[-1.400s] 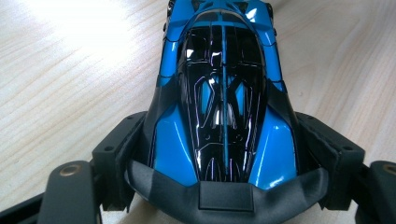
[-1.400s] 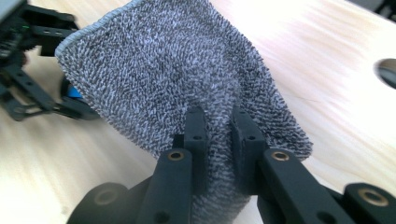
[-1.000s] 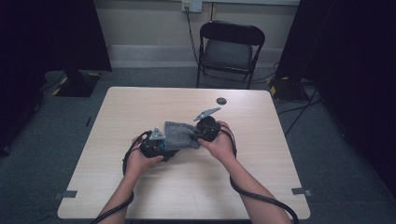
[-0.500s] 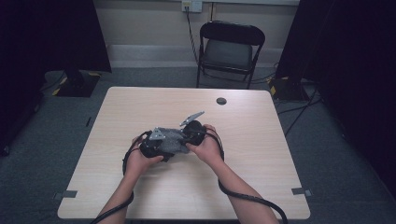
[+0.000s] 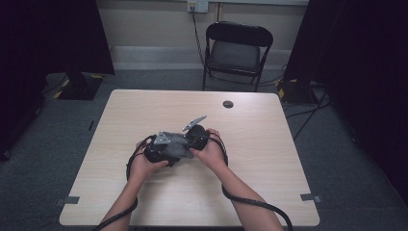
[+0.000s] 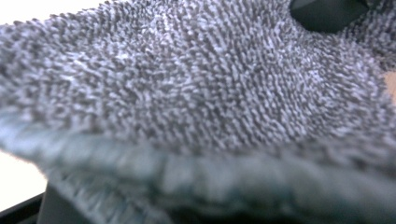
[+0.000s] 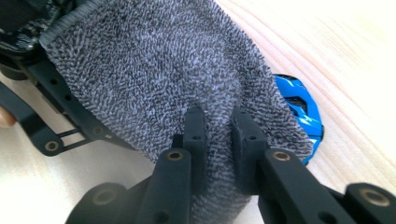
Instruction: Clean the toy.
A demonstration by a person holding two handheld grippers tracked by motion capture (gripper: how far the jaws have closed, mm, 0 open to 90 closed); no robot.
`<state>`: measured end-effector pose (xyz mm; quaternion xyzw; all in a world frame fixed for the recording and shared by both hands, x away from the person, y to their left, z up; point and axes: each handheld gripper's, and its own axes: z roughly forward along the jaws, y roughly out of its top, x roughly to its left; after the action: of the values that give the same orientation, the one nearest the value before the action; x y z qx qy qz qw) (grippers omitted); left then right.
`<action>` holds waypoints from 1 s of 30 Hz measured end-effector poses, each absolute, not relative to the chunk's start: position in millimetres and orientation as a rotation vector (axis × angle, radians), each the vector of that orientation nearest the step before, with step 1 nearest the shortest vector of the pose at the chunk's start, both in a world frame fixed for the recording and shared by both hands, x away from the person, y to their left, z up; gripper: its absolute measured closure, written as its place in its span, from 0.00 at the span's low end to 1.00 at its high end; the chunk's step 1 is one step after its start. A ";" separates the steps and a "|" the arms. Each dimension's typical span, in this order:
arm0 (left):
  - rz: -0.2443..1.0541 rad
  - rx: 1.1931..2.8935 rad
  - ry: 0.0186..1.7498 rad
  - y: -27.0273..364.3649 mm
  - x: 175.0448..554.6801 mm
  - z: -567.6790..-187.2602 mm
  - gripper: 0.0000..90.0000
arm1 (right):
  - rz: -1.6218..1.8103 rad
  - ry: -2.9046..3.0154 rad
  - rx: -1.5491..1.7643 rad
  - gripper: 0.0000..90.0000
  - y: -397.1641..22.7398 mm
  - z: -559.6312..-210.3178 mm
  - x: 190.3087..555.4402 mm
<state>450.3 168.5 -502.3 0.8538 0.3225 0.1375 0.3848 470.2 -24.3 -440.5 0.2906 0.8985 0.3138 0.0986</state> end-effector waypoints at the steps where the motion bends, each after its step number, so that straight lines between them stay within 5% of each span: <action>1: 0.350 2.176 0.821 168.5 450.3 -502.3 0.27 | 0.927 2.657 0.863 0.87 -24.8 -440.7 470.8; 30: 0.351 2.175 0.822 168.4 450.3 -502.3 0.27 | 0.896 2.615 0.969 0.87 -53.0 -446.5 493.7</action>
<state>450.3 168.4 -502.3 0.8537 0.3225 0.1376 0.3850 493.7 -53.0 -446.5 0.3289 0.8877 0.3041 0.1060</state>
